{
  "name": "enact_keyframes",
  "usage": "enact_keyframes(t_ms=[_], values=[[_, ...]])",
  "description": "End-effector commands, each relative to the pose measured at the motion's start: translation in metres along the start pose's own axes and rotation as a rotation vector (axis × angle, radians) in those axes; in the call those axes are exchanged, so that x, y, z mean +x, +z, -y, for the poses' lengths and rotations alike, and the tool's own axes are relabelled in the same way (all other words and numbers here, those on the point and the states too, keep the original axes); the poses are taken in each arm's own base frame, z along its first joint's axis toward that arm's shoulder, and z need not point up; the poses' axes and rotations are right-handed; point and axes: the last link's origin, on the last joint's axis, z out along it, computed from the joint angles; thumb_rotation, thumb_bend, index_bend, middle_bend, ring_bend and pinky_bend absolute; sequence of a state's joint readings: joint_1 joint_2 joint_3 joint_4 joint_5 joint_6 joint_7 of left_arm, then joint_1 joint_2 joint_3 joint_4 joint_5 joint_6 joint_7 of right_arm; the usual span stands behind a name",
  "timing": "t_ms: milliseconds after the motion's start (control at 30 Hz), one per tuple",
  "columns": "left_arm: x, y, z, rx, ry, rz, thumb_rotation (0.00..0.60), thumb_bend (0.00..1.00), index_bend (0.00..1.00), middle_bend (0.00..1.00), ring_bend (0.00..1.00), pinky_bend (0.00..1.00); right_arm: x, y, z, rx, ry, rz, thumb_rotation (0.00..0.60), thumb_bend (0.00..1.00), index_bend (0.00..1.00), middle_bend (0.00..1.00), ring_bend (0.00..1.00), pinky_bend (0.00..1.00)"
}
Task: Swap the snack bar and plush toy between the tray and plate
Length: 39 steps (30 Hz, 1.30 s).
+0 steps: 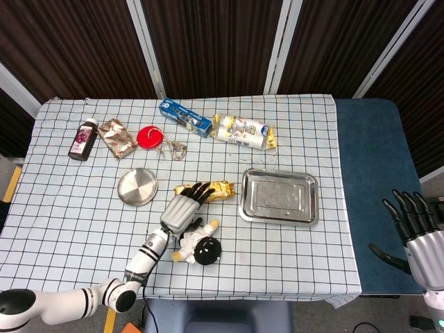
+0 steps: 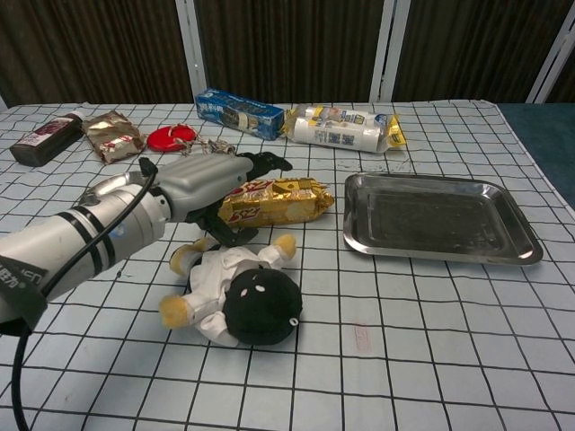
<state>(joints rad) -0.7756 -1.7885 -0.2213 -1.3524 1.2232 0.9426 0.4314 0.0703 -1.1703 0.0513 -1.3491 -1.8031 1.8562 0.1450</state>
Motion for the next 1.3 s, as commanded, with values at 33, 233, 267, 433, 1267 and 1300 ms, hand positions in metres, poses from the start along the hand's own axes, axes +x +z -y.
enact_keyframes(t_ms=[33,233,267,433,1267,1300], values=[[-0.006,0.013,-0.009,0.000,0.027,0.003,0.600,0.42,0.00,0.00,0.00,0.20,0.002,-0.004,0.001,0.010,0.012,0.003,0.600,0.10,0.13,0.00,0.00,0.00],[-0.014,0.032,-0.014,0.024,0.036,-0.023,0.600,0.42,0.00,0.00,0.00,0.20,0.005,-0.007,0.002,0.030,0.042,0.011,0.600,0.10,0.14,0.00,0.00,0.00],[-0.015,0.035,-0.015,0.028,0.036,-0.033,0.600,0.42,0.00,0.00,0.00,0.20,0.005,-0.007,0.002,0.030,0.046,0.011,0.600,0.10,0.14,0.00,0.00,0.00],[-0.018,0.046,-0.016,0.039,0.042,-0.075,0.600,0.42,0.00,0.00,0.00,0.20,0.007,-0.005,0.000,0.029,0.056,0.011,0.600,0.10,0.14,0.00,0.00,0.00],[-0.030,0.048,-0.009,0.059,0.092,-0.193,0.600,0.47,0.66,0.70,0.68,0.71,0.008,-0.002,-0.002,0.022,0.063,0.012,0.600,0.10,0.14,0.00,0.00,0.00],[-0.029,0.048,-0.008,0.056,0.092,-0.201,0.600,0.47,0.67,0.71,0.70,0.72,0.008,-0.002,-0.002,0.021,0.063,0.008,0.600,0.10,0.14,0.00,0.00,0.00]])
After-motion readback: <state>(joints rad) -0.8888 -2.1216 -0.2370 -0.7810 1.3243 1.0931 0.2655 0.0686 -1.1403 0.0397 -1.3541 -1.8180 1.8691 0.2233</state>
